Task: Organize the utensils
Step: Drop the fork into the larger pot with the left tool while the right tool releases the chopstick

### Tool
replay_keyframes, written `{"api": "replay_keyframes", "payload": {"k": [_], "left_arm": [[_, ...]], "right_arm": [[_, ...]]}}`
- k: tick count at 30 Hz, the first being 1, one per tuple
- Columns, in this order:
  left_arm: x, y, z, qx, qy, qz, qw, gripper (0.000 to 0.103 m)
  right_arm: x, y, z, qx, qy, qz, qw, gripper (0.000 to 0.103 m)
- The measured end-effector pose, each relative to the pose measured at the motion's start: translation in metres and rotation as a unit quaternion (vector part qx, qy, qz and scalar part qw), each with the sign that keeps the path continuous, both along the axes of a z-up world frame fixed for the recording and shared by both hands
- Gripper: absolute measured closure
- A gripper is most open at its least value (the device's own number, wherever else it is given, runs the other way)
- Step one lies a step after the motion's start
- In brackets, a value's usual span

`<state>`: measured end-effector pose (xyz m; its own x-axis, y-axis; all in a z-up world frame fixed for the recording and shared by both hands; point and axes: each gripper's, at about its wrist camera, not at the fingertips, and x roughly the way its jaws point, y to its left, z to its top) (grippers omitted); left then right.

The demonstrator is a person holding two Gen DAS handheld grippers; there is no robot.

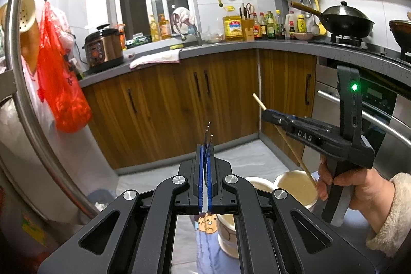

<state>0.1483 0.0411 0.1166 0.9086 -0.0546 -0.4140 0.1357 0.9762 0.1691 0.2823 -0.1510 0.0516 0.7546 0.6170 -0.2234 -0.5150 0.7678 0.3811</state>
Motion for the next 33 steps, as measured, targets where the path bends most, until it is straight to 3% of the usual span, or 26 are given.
{"api": "replay_keyframes", "payload": {"k": [10,17,24,33], "left_arm": [[-0.001,-0.002,-0.001,-0.005,0.0,0.003,1.0,0.1],[-0.002,-0.006,-0.004,-0.008,0.002,0.001,1.0,0.1],[-0.005,-0.005,-0.003,-0.012,0.002,0.0,0.9999,0.1],[-0.005,-0.003,-0.003,-0.014,0.003,0.002,0.9999,0.1]], "right_arm": [[-0.02,-0.006,0.002,-0.002,-0.041,0.007,0.999,0.098],[-0.018,-0.014,0.006,0.033,-0.027,0.014,0.999,0.098],[-0.017,-0.005,0.026,0.026,-0.056,0.012,0.998,0.098],[-0.013,0.001,0.014,0.023,-0.046,0.022,0.998,0.098]]}}
